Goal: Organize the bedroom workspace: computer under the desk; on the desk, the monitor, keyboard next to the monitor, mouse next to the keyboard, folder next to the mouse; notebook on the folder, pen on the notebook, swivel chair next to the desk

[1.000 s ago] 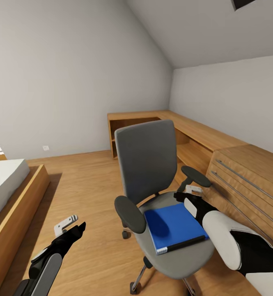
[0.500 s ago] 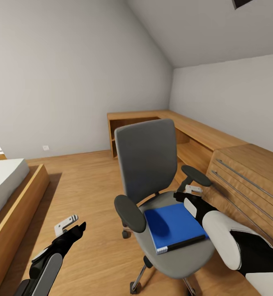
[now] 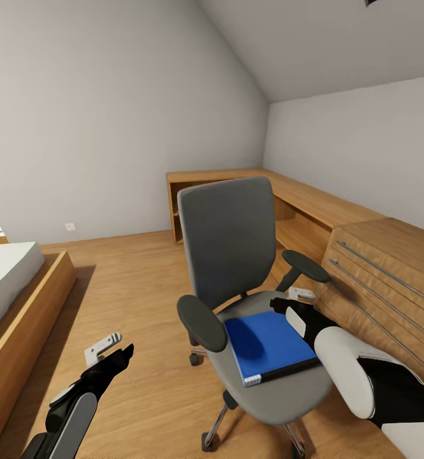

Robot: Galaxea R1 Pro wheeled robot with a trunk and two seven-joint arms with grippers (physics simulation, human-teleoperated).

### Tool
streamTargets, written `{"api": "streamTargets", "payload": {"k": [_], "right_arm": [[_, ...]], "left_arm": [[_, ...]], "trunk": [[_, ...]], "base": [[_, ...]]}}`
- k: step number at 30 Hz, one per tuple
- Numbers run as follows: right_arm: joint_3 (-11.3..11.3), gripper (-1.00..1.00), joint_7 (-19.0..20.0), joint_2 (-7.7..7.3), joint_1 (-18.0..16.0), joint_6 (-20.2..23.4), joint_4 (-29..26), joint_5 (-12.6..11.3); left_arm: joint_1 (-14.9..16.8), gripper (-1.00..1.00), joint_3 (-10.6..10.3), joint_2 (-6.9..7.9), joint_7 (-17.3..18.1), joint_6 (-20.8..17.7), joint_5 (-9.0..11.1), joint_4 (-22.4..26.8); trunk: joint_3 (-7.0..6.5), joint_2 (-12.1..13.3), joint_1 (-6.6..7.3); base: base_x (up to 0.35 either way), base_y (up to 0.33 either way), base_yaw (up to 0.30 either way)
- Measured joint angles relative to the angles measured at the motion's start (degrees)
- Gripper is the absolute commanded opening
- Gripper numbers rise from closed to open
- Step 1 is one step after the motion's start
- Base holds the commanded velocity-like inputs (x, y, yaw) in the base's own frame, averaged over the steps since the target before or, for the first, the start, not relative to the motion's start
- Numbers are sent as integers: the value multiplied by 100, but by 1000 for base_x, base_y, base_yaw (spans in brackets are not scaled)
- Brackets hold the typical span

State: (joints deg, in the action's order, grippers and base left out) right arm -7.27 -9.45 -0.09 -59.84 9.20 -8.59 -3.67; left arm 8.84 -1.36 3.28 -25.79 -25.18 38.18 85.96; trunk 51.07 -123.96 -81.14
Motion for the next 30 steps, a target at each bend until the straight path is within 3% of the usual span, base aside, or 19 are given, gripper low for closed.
{"api": "streamTargets", "payload": {"k": [6, 21, 30], "right_arm": [[2, 100, -8, -1, 0, -4, 0, 1], [9, 100, -14, -1, 0, -7, 0, 1], [9, 100, -6, 0, 0, -7, 0, 5]], "left_arm": [[0, 100, 0, 0, 0, 0, 0, 0], [0, 100, 0, 0, 0, 0, -1, 0], [0, 100, 0, 0, 8, 0, -2, 3]], "trunk": [[0, 0, 0], [197, -440, -241], [197, -441, -242]], "base": [[0, 0, 0], [0, 0, 0], [0, 0, 0]]}}
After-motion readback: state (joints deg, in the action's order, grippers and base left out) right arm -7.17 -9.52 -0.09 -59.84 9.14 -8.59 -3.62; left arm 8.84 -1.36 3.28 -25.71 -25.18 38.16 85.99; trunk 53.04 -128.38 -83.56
